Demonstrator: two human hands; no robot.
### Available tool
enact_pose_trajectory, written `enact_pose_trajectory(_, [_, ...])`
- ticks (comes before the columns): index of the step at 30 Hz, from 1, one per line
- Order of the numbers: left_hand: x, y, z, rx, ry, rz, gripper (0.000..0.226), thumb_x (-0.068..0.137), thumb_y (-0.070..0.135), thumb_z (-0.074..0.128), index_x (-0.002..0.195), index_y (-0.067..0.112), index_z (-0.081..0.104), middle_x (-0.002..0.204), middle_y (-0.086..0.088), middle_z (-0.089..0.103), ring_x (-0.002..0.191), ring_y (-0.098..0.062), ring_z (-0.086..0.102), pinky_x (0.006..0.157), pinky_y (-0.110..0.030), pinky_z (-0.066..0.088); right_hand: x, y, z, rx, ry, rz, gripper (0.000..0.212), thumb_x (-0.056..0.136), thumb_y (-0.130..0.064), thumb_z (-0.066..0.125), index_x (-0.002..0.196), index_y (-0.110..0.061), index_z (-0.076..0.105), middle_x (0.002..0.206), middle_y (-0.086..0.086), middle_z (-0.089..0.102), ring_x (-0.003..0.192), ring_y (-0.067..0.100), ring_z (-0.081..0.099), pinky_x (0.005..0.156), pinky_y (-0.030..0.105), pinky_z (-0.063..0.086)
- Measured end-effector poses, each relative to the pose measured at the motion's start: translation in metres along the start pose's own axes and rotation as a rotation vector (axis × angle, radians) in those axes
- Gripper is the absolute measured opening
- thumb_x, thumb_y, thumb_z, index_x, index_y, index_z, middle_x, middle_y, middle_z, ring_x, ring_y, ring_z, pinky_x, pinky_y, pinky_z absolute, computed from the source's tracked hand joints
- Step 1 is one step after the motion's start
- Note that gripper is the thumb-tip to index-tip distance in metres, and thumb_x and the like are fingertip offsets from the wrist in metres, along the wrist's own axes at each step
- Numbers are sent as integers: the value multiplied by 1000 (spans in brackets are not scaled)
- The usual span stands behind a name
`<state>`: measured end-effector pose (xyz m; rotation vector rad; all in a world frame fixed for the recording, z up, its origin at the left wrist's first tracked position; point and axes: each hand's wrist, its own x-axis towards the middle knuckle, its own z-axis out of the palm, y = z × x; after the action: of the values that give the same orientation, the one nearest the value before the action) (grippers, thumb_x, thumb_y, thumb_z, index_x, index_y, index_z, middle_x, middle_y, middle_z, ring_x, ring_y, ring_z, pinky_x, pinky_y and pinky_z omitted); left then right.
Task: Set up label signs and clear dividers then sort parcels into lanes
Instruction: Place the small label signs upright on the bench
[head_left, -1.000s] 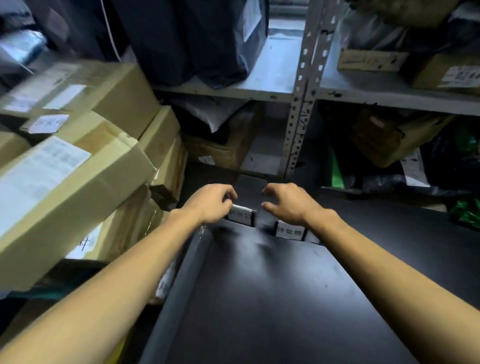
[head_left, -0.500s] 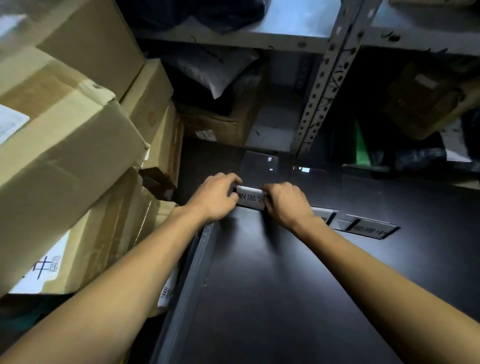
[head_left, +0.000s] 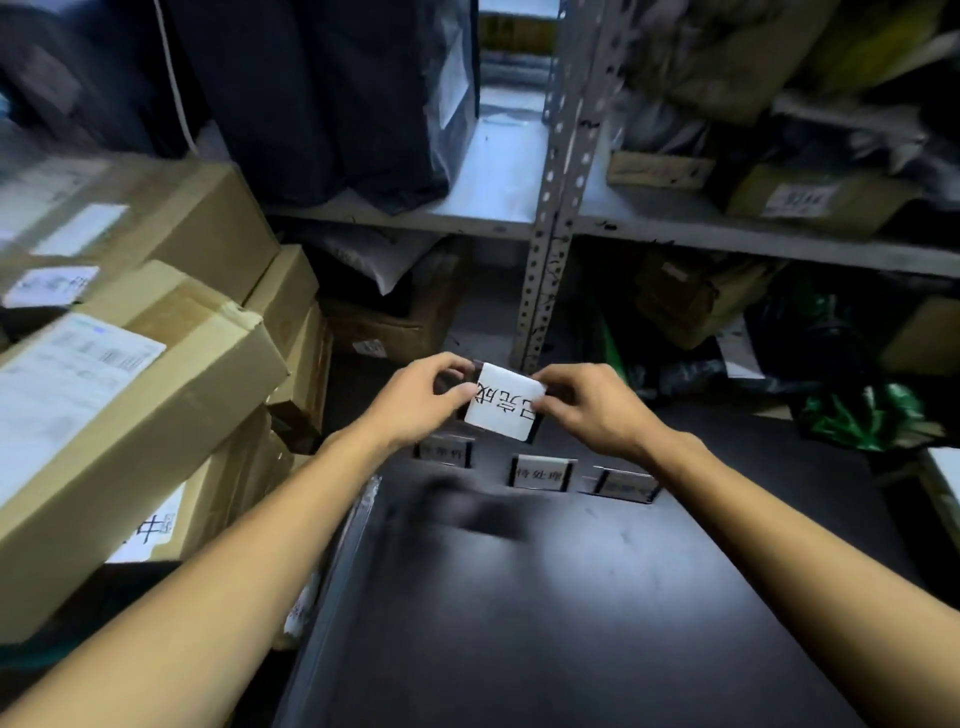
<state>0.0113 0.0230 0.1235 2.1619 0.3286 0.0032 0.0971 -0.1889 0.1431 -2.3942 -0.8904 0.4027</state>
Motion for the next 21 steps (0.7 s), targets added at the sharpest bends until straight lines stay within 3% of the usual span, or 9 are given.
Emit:
enact_pose_trajectory(3, [-16, 43, 18, -204, -89, -71, 35, 91, 26, 67, 124, 20, 57, 110, -3, 69, 88, -11, 64, 81, -31, 52, -39, 9, -36, 81, 92, 39, 14, 90, -21, 66, 102, -20, 73, 90, -4, 74, 84, 11, 66, 73, 23, 47])
enact_pose_trajectory(5, [-29, 73, 35, -354, -170, -116, 29, 90, 20, 69, 116, 20, 57, 105, -2, 71, 80, -13, 67, 70, -27, 50, -69, 15, -54, 159, 156, 86, 11, 90, -23, 67, 99, -18, 72, 90, -5, 74, 83, 10, 66, 69, 14, 46])
enact_pose_trajectory(6, [-37, 90, 44, -423, -189, -117, 21, 89, 14, 69, 108, 17, 61, 99, -5, 73, 79, -16, 69, 68, -25, 52, -85, 18, -62, 219, 165, 107, 11, 90, -23, 67, 98, -17, 71, 92, -4, 74, 85, 11, 68, 73, 14, 50])
enact_pose_trajectory(9, [-62, 142, 68, -512, -185, -48, 11, 88, 1, 66, 92, 11, 67, 84, -7, 77, 73, -16, 73, 63, -22, 57, -138, 28, -84, 469, 115, 142, 5, 93, -18, 66, 93, -14, 66, 101, 6, 75, 95, 23, 72, 85, 38, 60])
enact_pose_trajectory(13, [-99, 206, 92, -204, -239, 138, 12, 91, 0, 61, 100, 7, 66, 91, -11, 74, 70, -10, 69, 61, -23, 55, -204, 45, -126, 372, 150, 150, 30, 94, -28, 65, 117, -8, 64, 113, 9, 72, 103, 25, 69, 92, 47, 56])
enact_pose_trajectory(15, [-110, 232, 102, 34, -283, 233, 16, 92, 5, 59, 105, 10, 67, 99, -17, 72, 79, -13, 64, 77, -38, 56, -228, 51, -148, 285, 270, 184, 53, 95, -35, 62, 140, -11, 51, 132, 8, 62, 116, 21, 62, 102, 39, 48])
enact_pose_trajectory(17, [-119, 259, 117, 214, -333, 308, 20, 93, 11, 58, 110, 17, 67, 99, -15, 72, 81, -16, 63, 86, -42, 52, -251, 56, -171, 266, 321, 156, 67, 93, -40, 64, 150, -18, 38, 145, 7, 51, 125, 18, 55, 108, 33, 41])
enact_pose_trajectory(19, [-125, 283, 129, 299, -368, 382, 24, 94, 14, 59, 114, 22, 69, 99, -5, 74, 88, -16, 67, 87, -37, 51, -267, 61, -190, 249, 220, 117, 77, 88, -43, 69, 153, -25, 33, 153, 5, 43, 135, 18, 47, 114, 36, 36])
enact_pose_trajectory(21, [-128, 303, 140, 352, -388, 470, 29, 94, 16, 60, 119, 26, 70, 105, 6, 74, 88, -4, 65, 84, -25, 50, -278, 66, -204, 272, 53, 96, 78, 86, -40, 72, 153, -26, 33, 153, 0, 43, 138, 12, 43, 113, 29, 33])
